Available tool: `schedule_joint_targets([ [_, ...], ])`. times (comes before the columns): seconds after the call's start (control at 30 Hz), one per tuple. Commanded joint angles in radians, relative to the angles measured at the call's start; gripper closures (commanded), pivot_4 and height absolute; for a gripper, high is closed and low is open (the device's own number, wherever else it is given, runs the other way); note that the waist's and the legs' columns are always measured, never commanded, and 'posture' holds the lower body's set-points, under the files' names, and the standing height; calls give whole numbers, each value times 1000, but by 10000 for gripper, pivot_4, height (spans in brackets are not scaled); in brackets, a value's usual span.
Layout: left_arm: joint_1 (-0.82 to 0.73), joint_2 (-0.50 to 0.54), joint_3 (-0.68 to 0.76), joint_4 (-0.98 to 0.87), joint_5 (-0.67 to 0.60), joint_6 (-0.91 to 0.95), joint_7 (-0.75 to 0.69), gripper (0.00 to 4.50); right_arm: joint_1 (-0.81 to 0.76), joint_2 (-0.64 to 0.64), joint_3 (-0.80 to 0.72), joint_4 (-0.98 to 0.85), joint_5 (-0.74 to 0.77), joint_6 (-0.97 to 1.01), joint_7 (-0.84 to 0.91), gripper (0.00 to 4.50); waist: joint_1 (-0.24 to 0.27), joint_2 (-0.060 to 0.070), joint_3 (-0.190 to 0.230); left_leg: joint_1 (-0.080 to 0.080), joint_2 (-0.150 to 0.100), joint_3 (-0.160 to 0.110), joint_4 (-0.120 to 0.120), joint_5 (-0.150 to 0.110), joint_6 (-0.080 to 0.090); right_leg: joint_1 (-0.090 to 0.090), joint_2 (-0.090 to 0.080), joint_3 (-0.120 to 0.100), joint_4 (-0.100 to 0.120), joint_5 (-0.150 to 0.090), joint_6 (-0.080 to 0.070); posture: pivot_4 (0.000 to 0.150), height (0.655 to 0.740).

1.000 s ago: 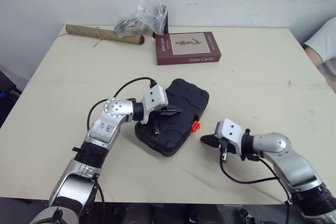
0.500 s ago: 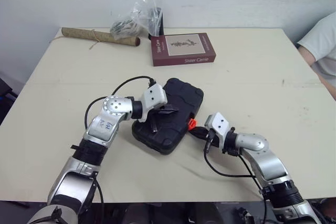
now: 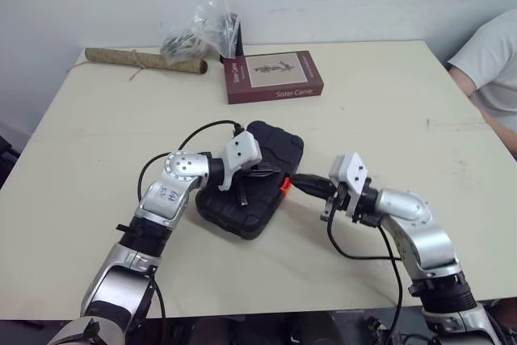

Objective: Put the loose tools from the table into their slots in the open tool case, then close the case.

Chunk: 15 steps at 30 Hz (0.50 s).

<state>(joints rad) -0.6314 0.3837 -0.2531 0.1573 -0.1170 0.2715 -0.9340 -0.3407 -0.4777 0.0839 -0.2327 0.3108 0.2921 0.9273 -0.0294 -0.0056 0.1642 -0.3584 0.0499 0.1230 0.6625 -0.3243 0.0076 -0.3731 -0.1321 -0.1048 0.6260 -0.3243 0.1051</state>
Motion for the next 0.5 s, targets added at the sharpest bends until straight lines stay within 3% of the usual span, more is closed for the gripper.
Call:
schedule_joint_targets([
  [0.03,100,23,-55,117,51,-20,-20,44948,-4,-23,8,-17,13,32,6,44322,0,-1,-1,0,0,0,0,0,0,0,0,0,0,0,0,1500,7400],
  [0.2,122,14,105,40,-78,-220,-25,44948,15,-114,-90,-33,61,45,36,44322,-4,0,0,0,1,2,0,0,0,-1,-1,1,0,0,-1,1500,7400],
  [0.3,156,65,186,-63,-167,-188,-60,32000,50,-205,-151,-67,109,61,93,30014,0,0,7,-3,1,1,0,0,0,-3,-1,0,0,0,-1,1500,7400],
  [0.5,352,290,438,-168,-225,-32,16,4900,138,-413,-322,107,25,-276,247,1114,1,-2,14,-10,-1,1,0,0,0,-9,0,-2,-2,0,0,1500,7400],
])
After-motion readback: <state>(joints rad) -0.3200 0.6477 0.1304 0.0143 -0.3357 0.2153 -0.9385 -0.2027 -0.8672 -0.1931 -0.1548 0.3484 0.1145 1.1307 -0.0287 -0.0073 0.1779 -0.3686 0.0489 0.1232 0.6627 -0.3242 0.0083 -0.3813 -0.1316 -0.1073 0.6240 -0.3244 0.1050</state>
